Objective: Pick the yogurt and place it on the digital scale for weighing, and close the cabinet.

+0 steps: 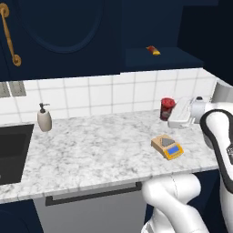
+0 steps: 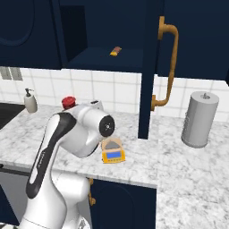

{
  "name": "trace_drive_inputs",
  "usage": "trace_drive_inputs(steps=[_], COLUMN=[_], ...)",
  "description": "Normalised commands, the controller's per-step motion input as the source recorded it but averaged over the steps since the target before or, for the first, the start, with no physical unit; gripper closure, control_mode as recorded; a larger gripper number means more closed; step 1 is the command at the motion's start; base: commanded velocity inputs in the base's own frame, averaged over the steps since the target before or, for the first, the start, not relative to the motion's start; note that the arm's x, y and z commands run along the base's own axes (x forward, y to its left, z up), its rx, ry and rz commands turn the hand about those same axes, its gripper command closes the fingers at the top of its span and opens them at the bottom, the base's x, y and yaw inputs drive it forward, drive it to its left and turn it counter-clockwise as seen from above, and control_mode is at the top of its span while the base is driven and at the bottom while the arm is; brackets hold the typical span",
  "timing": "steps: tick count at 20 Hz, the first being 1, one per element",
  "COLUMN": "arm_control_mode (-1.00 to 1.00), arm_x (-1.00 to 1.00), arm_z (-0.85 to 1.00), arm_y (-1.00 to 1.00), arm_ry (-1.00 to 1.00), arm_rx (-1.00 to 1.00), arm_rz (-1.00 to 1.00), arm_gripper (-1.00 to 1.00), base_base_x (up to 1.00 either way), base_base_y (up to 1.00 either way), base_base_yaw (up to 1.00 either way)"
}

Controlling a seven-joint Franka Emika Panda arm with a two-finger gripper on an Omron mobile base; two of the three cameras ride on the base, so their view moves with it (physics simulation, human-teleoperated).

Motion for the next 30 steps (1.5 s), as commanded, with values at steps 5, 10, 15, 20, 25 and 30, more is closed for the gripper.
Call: trace_drive_inputs(steps=[5,10,15,20,25,30], arm_control_mode=[-1.0,-1.0,-1.0,-1.0,-1.0,-1.0], arm_x=[0.12,0.05,0.0,0.01,0.12,0.01], arm_z=[-0.5,-0.33,-0.3,-0.23,-0.17,-0.21], arm_y=[-0.17,-0.49,-0.42,-0.24,-0.37,-0.34], arm_ry=[-0.04,0.0,0.0,0.0,0.0,0.0], arm_rx=[0.01,0.02,0.0,0.0,0.02,0.02], arm_rz=[0.04,0.09,0.09,0.02,0.0,0.02], arm_gripper=[1.0,1.0,1.0,1.0,1.0,1.0], base_base_x=[0.0,0.0,0.0,0.0,0.0,0.0], base_base_y=[0.0,0.0,0.0,0.0,0.0,0.0], base_base_yaw=[0.0,0.0,0.0,0.0,0.0,0.0])
